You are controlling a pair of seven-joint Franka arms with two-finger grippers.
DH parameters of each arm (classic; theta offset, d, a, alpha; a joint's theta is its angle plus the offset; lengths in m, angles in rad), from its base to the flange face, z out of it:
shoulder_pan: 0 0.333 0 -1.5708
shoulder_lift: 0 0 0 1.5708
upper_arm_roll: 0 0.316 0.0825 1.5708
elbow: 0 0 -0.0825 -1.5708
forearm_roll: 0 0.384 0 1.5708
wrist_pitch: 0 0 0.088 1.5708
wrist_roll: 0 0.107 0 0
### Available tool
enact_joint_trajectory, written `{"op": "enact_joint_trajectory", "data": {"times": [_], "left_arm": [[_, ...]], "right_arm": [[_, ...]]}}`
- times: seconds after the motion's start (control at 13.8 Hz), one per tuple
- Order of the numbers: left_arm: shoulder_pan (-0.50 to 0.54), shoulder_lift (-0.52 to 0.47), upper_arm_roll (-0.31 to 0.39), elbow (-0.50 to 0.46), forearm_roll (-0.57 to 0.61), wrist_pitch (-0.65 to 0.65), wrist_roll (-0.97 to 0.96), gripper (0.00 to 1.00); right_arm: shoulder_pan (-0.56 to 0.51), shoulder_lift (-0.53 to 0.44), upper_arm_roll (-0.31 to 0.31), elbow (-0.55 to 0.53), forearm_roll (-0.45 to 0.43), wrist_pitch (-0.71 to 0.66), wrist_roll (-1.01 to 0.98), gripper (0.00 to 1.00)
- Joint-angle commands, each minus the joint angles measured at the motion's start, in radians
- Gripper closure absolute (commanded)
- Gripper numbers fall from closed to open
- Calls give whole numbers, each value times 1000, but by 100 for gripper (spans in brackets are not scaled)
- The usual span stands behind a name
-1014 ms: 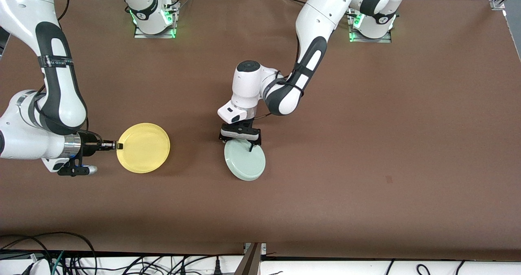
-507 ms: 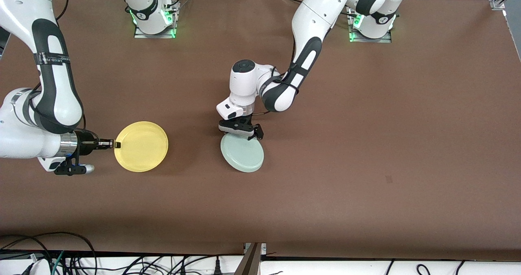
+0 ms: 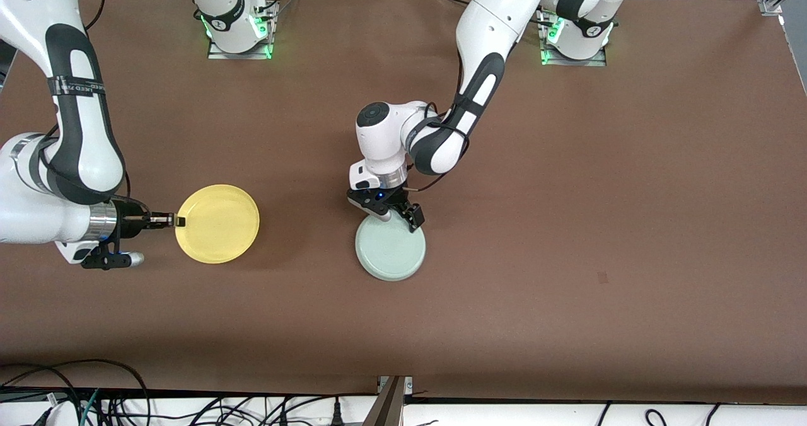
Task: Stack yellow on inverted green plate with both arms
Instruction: 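Set the green plate down upside down and open the left gripper, then carry the yellow plate with the right gripper while the left gripper withdraws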
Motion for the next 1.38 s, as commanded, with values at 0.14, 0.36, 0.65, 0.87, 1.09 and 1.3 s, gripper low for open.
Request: {"op": "enact_joint_trajectory", "data": {"times": [0.14, 0.36, 0.65, 0.87, 1.09, 1.3], "left_arm": [[-55, -63, 12, -21, 241, -143, 185, 0], [-94, -55, 15, -30, 379, -220, 203, 0], [-48, -66, 38, -22, 379, -220, 344, 0], [50, -81, 40, -7, 375, -209, 361, 0], [179, -82, 37, 19, 373, -145, 470, 0], [289, -110, 29, 44, 360, -107, 550, 0]], "right_arm": [[3, -12, 4, 1, -11, -17, -4, 100], [3, -12, 6, -1, -12, -17, -4, 100], [75, -3, 7, -5, -5, -3, 109, 100], [99, -1, 7, -5, -3, 6, 144, 100], [106, 4, 12, -10, 8, 29, 146, 100], [174, 27, 18, -16, 37, 74, 169, 100]]}}
